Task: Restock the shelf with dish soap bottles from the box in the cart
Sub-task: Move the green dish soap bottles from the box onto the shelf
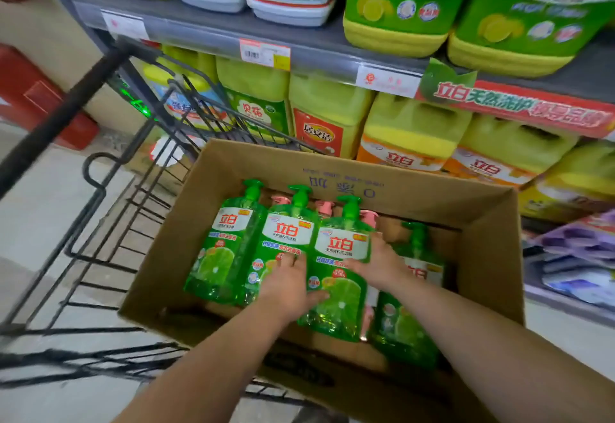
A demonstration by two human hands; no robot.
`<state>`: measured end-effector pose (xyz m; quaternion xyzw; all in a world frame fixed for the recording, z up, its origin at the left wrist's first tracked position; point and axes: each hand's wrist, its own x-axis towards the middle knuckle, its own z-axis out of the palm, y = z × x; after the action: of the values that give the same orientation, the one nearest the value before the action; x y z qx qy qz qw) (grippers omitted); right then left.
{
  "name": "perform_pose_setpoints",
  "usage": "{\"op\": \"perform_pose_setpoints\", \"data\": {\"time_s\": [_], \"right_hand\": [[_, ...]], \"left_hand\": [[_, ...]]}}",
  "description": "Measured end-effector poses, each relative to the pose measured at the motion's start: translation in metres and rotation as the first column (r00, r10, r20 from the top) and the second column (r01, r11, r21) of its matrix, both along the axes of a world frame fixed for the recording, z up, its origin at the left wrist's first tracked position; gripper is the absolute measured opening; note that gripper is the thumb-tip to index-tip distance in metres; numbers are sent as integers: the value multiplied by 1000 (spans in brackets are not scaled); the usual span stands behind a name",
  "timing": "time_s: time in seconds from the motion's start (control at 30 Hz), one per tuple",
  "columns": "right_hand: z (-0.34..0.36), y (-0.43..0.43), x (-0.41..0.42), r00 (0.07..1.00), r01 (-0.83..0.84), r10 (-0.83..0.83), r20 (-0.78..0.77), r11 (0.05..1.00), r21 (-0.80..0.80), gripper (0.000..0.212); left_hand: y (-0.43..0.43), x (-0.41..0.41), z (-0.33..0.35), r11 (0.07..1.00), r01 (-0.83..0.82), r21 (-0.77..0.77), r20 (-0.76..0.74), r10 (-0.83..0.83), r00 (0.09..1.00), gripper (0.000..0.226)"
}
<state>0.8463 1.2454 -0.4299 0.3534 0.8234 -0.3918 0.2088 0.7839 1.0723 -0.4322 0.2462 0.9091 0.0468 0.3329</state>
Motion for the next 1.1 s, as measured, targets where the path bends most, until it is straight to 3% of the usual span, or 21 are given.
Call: {"op": "perform_pose_setpoints", "data": {"time_s": [0.1,0.23,0.37,0.43,0.5,0.6,0.73,0.87,0.97,1.03,1.1], "right_hand": [[-19,-2,-5,965,255,-258,-41,965,-62,81],[-41,-3,-12,885,461,-462,55,855,-237,85],[-52,-5,-15,816,566,-569,104,750,-343,65],[-53,-4,-14,789,585,-608,95,695,-418,53],[-53,-4,-13,773,595,-628,93,666,-450,66],[-49,-8,-11,782,584,-622,41,707,-399,78],[-31,-13,-5,817,510,-571,-83,782,-359,64],[3,-11,-2,846,389,-494,-200,830,-400,47],[34,-7,-5,829,361,-489,-270,837,-411,44],[55,-6,-6,808,358,-507,-302,828,-432,48],[75,-4,-7,796,354,-518,-312,818,-453,48]], "left_hand": [[-1,-5,-13,999,41,-7,-53,-42,998,98],[-4,-8,-26,996,83,34,-96,-80,992,94],[-6,-10,-35,992,124,36,-120,-119,986,90],[-7,-11,-36,990,137,36,-127,-132,983,89],[-7,-12,-36,989,142,45,-123,-136,983,89],[-7,-14,-34,989,133,59,-97,-127,987,90],[-6,-15,-28,995,84,60,-20,-83,996,101],[-7,-17,-11,990,-107,97,204,85,975,119],[-3,-16,12,907,-348,239,489,197,850,113],[3,-15,29,827,-465,316,558,234,796,114],[11,-15,46,779,-492,388,532,247,810,116]]}}
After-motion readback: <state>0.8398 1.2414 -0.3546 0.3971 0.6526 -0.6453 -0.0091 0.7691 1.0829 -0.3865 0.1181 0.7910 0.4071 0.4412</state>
